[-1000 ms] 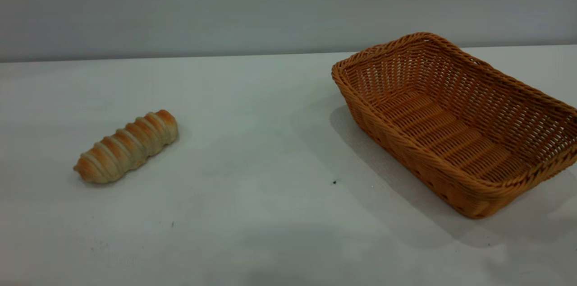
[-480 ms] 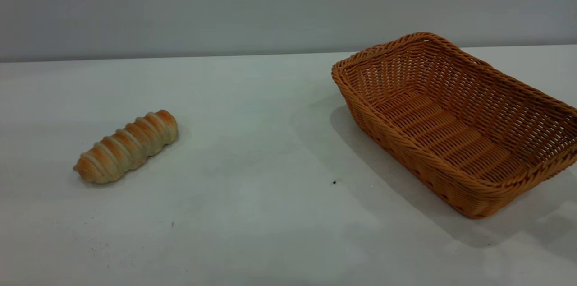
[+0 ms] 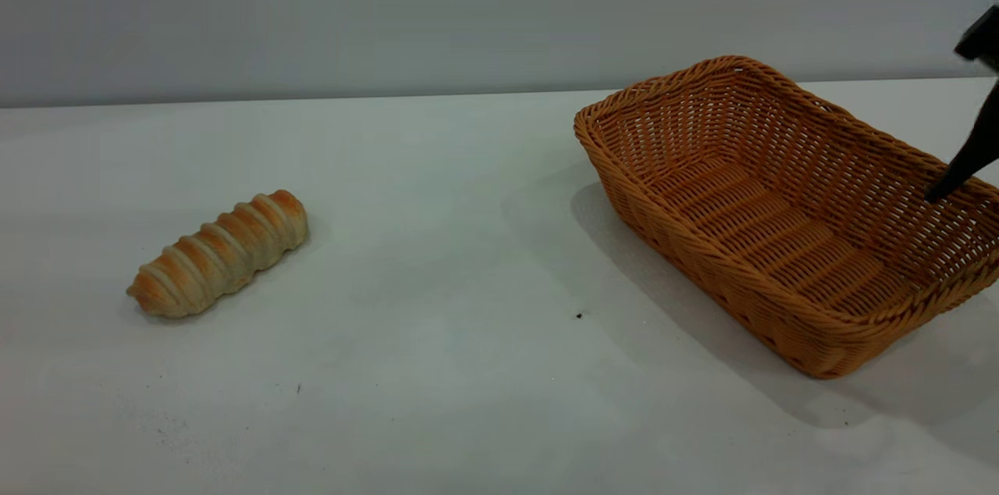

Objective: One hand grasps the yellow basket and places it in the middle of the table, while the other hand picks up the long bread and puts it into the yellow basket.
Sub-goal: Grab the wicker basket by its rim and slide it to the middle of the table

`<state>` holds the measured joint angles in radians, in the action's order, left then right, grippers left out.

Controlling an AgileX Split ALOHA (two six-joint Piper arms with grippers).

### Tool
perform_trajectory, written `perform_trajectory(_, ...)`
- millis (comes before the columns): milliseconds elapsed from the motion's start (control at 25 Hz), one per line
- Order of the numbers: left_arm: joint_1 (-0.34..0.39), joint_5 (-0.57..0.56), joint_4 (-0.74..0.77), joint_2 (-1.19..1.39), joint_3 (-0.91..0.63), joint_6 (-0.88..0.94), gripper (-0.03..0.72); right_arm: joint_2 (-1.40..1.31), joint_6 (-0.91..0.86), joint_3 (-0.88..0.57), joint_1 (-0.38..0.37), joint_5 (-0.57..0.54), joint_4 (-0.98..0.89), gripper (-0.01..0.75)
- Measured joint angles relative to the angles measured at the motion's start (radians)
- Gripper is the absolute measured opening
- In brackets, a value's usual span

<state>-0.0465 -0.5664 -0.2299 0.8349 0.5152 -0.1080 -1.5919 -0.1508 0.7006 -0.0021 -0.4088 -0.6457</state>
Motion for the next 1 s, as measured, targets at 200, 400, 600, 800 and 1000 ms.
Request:
perform_trajectory(200,-0.001,0.0,-0.003,0.0,0.0,-0.001,0.439,-0.044,0.035,0.001,0.0,0.012,-0.017,0.511)
perform_trajectory(400,-0.001,0.0,-0.005,0.0,0.0,-0.002,0.439,-0.045,0.034,0.001,-0.001,0.035,0.022,0.511)
perform_trajectory(600,-0.001,0.0,-0.026,0.0,0.0,-0.002,0.439,-0.062,0.03,0.001,-0.001,0.057,0.042,0.511)
perform_trajectory(800,-0.001,0.0,-0.043,0.0,0.0,-0.003,0.437,-0.112,0.015,0.001,-0.001,0.059,0.067,0.511)
perform_trajectory(1000,-0.001,0.003,-0.045,0.0,0.0,-0.003,0.437,-0.162,0.015,0.002,-0.001,0.091,0.07,0.511)
